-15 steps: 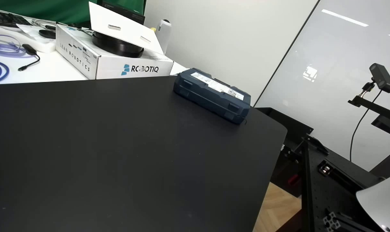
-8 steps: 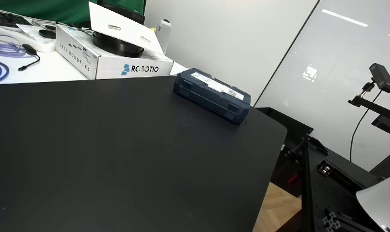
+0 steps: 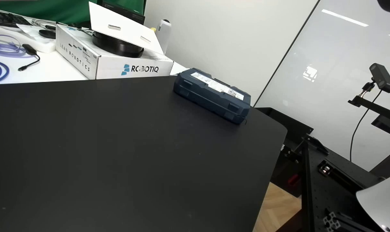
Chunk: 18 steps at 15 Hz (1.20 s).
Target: Pick up the medicine bottle and move it to the right.
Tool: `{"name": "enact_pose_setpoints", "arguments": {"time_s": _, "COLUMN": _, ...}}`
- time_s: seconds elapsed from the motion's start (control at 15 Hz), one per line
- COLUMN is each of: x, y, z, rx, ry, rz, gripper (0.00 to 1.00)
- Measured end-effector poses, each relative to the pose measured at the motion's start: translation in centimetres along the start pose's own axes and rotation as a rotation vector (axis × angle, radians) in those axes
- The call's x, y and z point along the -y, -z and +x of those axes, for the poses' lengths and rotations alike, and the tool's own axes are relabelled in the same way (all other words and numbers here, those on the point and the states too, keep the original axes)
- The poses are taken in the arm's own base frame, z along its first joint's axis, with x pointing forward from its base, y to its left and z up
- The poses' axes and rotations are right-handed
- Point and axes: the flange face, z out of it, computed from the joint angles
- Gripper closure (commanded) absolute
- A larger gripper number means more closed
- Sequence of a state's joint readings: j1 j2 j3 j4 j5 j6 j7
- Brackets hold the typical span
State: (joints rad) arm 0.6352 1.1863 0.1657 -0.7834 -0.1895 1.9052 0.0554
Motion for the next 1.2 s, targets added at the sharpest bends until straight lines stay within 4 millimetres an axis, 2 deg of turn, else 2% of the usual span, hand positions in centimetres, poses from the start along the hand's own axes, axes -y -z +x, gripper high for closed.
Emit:
{"name": "enact_pose_setpoints", "arguments": {"time_s": 0.27, "x": 0.0, "y": -0.4, "z": 0.3, "rx": -0.021, "ry": 0.008, "rz": -0.002, "gripper": 0.55}}
{"name": "enact_pose_setpoints", "arguments": {"time_s": 0.4, "x": 0.0, "y": -0.5, "z": 0.4, "rx": -0.027, "ry": 0.011, "rz": -0.002, "gripper": 0.63}}
{"name": "enact_pose_setpoints", "arguments": {"time_s": 0.67, "x": 0.0, "y": -0.4, "z": 0.5, "rx": -0.043, "ry": 0.012, "rz": -0.002, "gripper": 0.63}}
{"name": "enact_pose_setpoints", "arguments": {"time_s": 0.8, "x": -0.3, "y": 0.3, "z": 0.7, "rx": -0.060, "ry": 0.011, "rz": -0.009, "gripper": 0.63}}
{"name": "enact_pose_setpoints", "arguments": {"time_s": 1.0, "x": -1.6, "y": 2.9, "z": 1.0, "rx": -0.095, "ry": 0.002, "rz": -0.041, "gripper": 0.63}}
{"name": "enact_pose_setpoints", "arguments": {"time_s": 1.2, "x": -4.8, "y": 5.8, "z": 0.8, "rx": -0.115, "ry": -0.032, "rz": -0.077, "gripper": 0.63}}
